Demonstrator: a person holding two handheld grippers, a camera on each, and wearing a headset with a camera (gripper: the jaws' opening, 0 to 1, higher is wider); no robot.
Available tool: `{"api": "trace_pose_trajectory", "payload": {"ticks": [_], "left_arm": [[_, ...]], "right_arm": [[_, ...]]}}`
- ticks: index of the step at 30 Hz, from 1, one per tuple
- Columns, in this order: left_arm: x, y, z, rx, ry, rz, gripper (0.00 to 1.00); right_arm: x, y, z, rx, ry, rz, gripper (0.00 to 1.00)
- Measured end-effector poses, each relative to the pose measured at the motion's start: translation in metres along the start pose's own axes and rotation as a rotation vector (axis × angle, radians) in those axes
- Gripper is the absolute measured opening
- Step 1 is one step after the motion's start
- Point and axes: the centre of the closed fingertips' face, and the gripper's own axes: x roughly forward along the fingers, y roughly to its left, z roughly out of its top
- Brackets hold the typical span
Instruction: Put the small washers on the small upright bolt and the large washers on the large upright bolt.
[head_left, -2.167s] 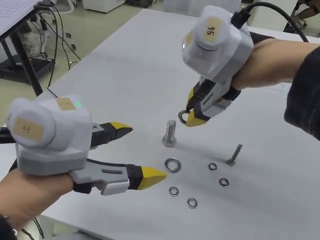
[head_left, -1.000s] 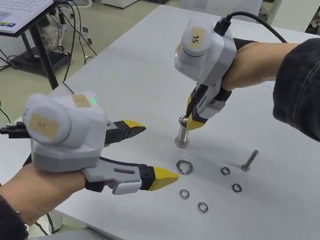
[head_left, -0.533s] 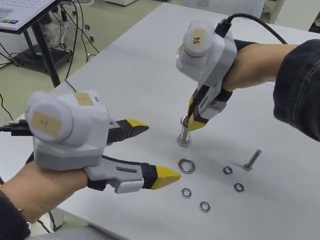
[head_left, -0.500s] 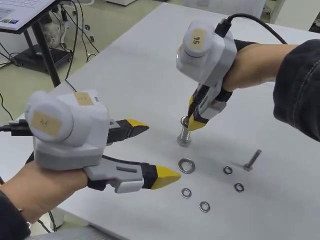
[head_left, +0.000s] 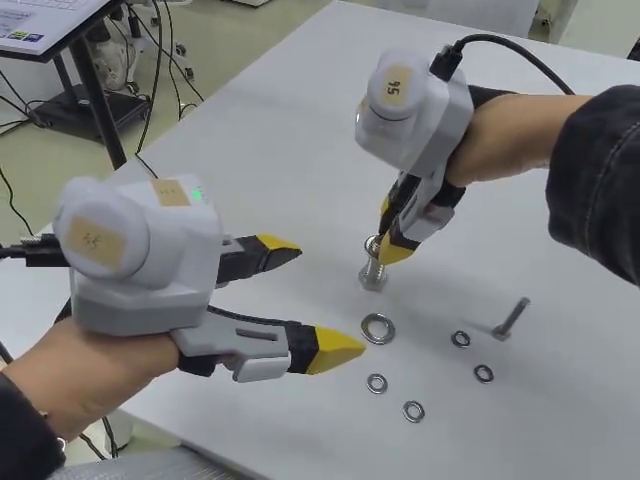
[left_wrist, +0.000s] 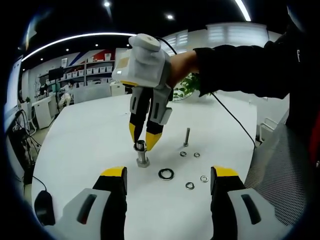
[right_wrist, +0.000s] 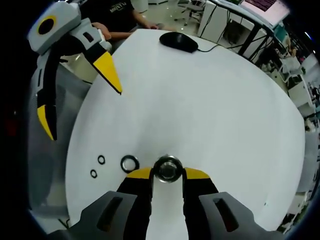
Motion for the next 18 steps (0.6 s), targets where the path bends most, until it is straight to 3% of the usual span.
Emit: {"api": "trace_pose_trajectory", "payload": {"ticks": [18], "left_arm": [[0.001,0.0,0.001,0.0,0.001,-0.002,0.67]], "right_arm": [[0.022,0.002,-0.005,0.025,0.004,0.009,0.23]]}}
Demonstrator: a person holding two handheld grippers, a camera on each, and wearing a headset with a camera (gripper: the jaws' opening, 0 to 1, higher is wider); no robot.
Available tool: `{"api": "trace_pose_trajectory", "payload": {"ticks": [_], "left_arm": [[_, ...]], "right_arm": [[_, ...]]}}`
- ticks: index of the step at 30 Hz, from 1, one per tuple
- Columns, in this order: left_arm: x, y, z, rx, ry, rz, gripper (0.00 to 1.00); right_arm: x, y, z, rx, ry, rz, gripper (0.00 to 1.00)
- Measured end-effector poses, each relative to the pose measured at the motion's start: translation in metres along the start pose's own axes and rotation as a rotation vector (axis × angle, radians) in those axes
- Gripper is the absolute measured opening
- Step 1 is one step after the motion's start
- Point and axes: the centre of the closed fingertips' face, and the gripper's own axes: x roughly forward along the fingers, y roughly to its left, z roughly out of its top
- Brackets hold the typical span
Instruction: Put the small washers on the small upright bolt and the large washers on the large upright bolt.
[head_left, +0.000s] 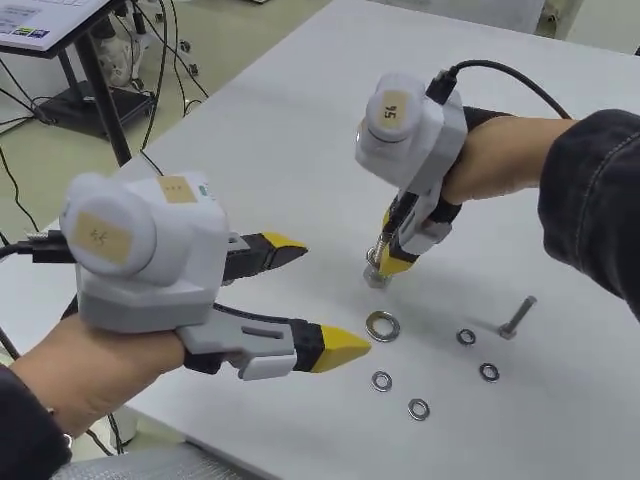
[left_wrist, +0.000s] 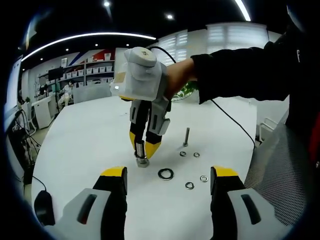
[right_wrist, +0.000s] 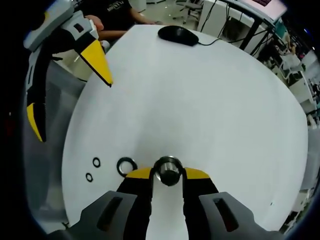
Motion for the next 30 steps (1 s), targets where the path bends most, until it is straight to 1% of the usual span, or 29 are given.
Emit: {"api": "trace_pose_trajectory", "payload": {"ticks": [5,11,27,30], "left_arm": [[-0.001,0.0,0.0,0.0,0.0,0.001,0.67],[-0.001,0.0,-0.001,-0.002,-0.001,0.001,0.67],[-0.002,-0.001,-0.002,0.0,0.003,-0.003,0.66],[-0.002,-0.001,-0.002,0.001,0.003,-0.004,0.66]], "right_arm": [[0.004,0.001,-0.001,0.019,-0.001,0.004,0.23],[0.013,0.0,-0.003,0.02,-0.001,0.003,0.23],[0.014,-0.002,-0.006,0.028,-0.008,0.002,0.24],[0.015,-0.001,-0.008,0.029,0.005,0.005,0.27]]}}
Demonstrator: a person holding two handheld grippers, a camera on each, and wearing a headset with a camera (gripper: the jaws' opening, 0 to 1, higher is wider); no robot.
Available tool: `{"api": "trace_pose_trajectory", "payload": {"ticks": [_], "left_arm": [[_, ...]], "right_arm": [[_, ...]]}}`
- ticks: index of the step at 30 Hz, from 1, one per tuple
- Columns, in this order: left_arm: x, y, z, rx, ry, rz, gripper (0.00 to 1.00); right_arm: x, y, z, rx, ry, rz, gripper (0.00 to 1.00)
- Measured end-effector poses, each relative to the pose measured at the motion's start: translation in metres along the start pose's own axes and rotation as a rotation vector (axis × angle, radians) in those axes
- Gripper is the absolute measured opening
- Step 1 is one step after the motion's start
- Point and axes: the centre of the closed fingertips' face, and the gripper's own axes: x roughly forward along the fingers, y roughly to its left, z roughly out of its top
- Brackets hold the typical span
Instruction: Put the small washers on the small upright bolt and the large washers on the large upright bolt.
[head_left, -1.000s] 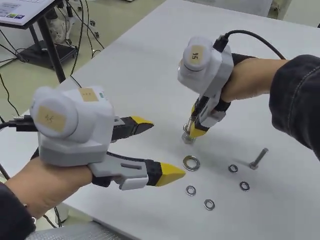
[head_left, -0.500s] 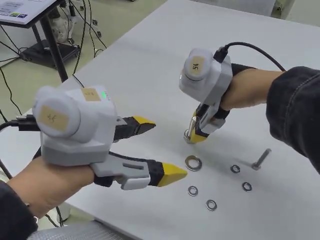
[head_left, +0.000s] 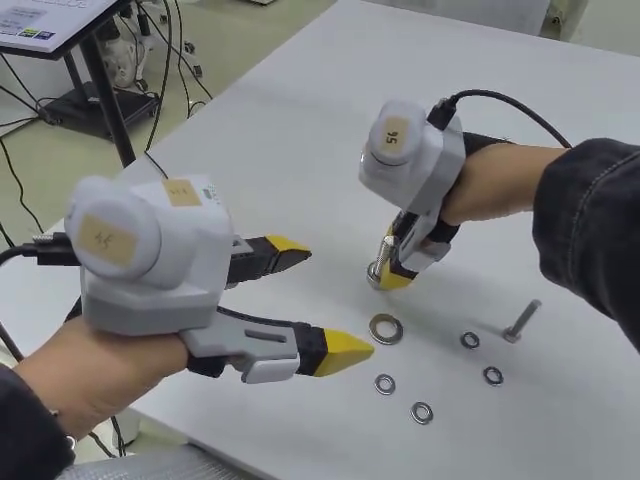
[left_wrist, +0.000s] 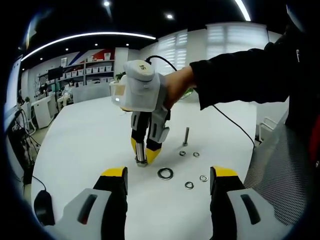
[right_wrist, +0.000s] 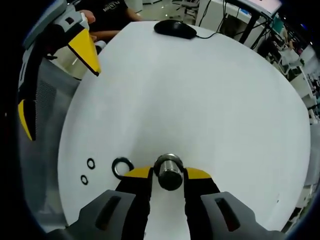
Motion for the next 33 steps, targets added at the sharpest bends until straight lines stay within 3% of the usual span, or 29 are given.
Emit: {"api": "trace_pose_trajectory", "payload": {"ticks": [2,15,33], "left_arm": [[0.0,0.0,0.0,0.0,-0.001,0.0,0.66],[0.0,-0.001,0.001,0.003,-0.001,-0.003,0.66],[0.0,-0.002,0.004,0.009,-0.007,-0.003,0.66]], "right_arm": [[0.0,-0.002,-0.001,0.001,-0.003,-0.009,0.31],[-0.007,-0.004,-0.007,0.036,-0.009,-0.023,0.36],[-0.013,0.022,-0.022,0.066,-0.012,-0.011,0.38]]}}
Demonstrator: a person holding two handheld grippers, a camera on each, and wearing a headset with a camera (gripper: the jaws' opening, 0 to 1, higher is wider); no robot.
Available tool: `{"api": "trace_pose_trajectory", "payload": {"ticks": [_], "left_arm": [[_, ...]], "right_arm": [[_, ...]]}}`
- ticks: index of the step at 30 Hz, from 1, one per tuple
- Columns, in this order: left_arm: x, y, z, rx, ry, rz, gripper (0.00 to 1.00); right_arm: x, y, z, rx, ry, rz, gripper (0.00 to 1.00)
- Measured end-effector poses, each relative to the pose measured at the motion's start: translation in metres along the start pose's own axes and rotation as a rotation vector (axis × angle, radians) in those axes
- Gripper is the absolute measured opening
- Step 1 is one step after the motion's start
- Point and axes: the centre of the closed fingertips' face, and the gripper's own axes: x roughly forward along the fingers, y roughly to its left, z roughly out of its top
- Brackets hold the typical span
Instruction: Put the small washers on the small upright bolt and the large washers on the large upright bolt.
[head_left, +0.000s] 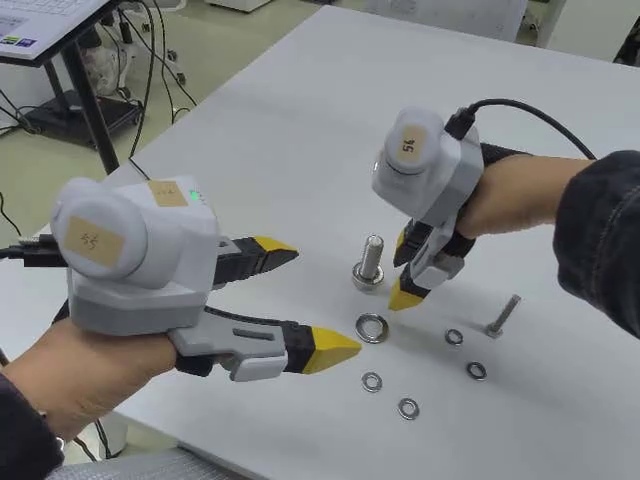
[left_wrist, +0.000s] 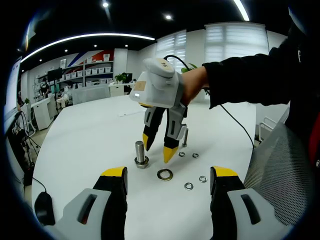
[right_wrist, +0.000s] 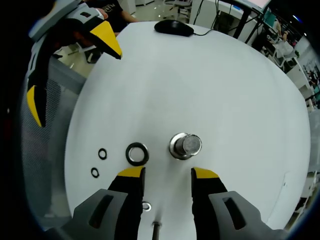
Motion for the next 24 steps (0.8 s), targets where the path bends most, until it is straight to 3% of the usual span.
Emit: {"api": "trace_pose_trajectory", "payload": {"ticks": [17,24], "left_arm": [[-0.001,-0.003,0.001,0.01,-0.001,-0.004,0.66],[-0.002,-0.002,0.001,0.011,-0.003,-0.002,0.66]], "right_arm": [[0.007,0.03,0.004,-0.027,0.006,0.027,0.38],[0.014,0.035,0.011,-0.047,0.007,0.033,0.37]]}}
